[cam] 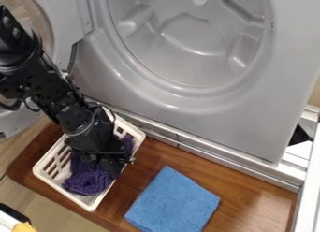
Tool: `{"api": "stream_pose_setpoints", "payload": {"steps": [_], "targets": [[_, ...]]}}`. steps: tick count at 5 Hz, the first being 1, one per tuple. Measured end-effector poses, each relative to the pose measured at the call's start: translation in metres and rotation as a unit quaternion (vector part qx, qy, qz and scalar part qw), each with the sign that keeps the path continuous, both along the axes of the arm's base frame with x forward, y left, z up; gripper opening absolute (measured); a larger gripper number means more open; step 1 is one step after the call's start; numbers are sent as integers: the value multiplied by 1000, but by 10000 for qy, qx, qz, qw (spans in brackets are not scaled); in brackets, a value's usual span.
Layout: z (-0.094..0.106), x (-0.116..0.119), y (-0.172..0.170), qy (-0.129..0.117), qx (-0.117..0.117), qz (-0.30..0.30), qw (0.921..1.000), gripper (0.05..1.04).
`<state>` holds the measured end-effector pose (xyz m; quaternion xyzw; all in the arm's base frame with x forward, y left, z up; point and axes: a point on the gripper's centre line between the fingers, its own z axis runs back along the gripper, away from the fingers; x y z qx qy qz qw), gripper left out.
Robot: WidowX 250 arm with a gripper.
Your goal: Moved the purple cloth into the dryer
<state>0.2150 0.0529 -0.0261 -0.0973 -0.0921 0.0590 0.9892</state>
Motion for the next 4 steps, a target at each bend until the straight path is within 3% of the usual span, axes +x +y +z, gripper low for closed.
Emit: {"api": "stream_pose_setpoints", "payload": {"steps": [2, 4], "targets": [[13, -1, 10, -181, -242, 307, 9991, 267], [50, 13, 20, -686, -442, 641, 9946, 267]]}}
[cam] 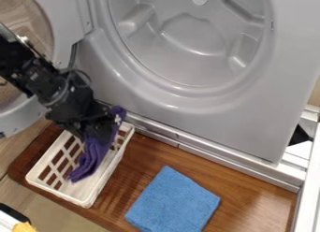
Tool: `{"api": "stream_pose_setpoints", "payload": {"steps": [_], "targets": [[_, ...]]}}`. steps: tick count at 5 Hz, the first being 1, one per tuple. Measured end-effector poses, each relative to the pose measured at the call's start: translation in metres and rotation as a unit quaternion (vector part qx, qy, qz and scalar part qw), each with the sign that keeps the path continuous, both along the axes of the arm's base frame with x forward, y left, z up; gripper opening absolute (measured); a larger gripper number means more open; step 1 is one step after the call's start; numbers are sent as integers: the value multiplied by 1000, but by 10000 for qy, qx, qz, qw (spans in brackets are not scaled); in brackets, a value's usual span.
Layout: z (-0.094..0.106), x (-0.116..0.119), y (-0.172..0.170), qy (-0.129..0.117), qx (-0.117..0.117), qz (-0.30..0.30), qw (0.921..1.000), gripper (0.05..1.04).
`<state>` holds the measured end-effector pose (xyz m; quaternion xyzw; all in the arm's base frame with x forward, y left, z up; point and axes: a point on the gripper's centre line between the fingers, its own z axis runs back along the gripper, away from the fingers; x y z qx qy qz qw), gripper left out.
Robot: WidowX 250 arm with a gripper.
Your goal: Moved the purple cloth into the dryer
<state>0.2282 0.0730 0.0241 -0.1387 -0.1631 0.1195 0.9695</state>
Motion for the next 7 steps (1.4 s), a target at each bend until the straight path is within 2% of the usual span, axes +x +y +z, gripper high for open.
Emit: {"api": "stream_pose_setpoints", "payload": {"steps": [1, 2, 4, 6, 7], "targets": [[16, 6, -2, -310, 51, -7, 9995, 267], [25, 17, -25, -488, -18, -307, 9983, 267], [45, 65, -74, -909, 173, -717, 9931, 267], [60, 114, -100, -1238, 278, -785, 9888, 267], [61, 139, -102, -1321, 392, -819, 9871, 267]]}}
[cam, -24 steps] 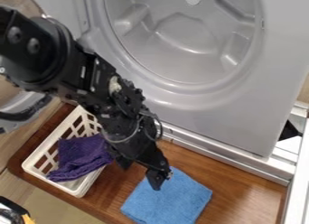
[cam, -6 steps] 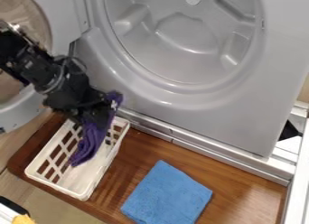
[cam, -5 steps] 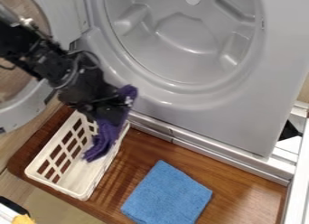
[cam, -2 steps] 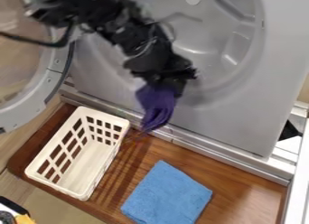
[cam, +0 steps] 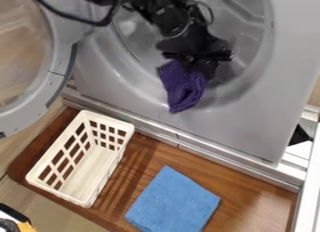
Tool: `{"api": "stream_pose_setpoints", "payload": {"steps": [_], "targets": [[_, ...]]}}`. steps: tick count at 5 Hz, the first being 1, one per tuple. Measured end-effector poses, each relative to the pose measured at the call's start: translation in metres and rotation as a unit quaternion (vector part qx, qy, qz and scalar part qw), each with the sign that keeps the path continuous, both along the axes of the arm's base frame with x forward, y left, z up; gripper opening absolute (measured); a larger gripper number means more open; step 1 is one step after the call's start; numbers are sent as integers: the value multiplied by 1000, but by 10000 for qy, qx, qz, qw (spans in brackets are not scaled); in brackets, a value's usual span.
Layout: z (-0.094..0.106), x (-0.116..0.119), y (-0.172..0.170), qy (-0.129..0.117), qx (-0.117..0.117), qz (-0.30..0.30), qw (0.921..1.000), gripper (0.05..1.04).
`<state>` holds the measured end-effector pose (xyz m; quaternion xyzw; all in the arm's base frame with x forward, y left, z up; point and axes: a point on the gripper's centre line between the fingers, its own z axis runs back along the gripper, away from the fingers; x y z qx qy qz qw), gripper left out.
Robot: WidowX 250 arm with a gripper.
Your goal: Moved the purple cloth into the dryer
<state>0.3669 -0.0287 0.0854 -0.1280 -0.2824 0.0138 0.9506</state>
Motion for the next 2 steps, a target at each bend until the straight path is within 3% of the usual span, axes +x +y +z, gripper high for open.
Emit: {"api": "stream_pose_setpoints", "payload": {"steps": [1, 2], "targets": [[-2, 21, 2, -49, 25, 52, 10000, 267], [-13, 41, 3, 94, 29, 32, 9999, 310]]}}
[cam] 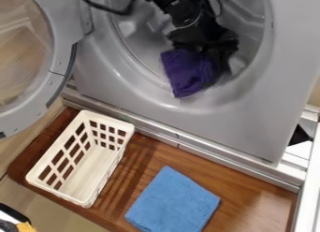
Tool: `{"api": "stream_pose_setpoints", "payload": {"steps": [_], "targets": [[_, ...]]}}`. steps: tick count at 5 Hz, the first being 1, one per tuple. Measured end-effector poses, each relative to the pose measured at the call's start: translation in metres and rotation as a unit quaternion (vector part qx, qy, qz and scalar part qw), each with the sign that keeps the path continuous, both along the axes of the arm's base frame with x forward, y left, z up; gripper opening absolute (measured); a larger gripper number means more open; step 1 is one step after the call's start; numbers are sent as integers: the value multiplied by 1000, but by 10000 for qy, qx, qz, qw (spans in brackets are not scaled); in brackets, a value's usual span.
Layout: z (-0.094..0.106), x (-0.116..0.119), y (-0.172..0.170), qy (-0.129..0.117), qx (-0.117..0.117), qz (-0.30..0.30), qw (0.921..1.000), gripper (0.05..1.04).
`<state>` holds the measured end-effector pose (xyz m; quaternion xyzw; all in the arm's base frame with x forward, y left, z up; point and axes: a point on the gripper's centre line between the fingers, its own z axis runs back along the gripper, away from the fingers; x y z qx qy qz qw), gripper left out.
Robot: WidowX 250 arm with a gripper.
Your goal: Moved the purple cloth into the dryer
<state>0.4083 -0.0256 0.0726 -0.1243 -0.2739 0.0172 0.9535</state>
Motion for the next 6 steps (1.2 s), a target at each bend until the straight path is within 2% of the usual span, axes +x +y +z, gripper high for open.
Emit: {"api": "stream_pose_setpoints", "payload": {"steps": [1, 2, 3, 4, 5, 6], "targets": [[-9, 10, 5, 118, -94, 10, 9999, 595], [-11, 10, 6, 155, -101, -6, 9998, 894], [-11, 9, 7, 163, -102, 1, 9998, 1005], [-15, 5, 6, 207, -241, 58, 9995, 1001], [-15, -2, 9, 224, -277, -7, 9994, 999], [4, -13, 11, -2, -300, -89, 9995, 999]]}}
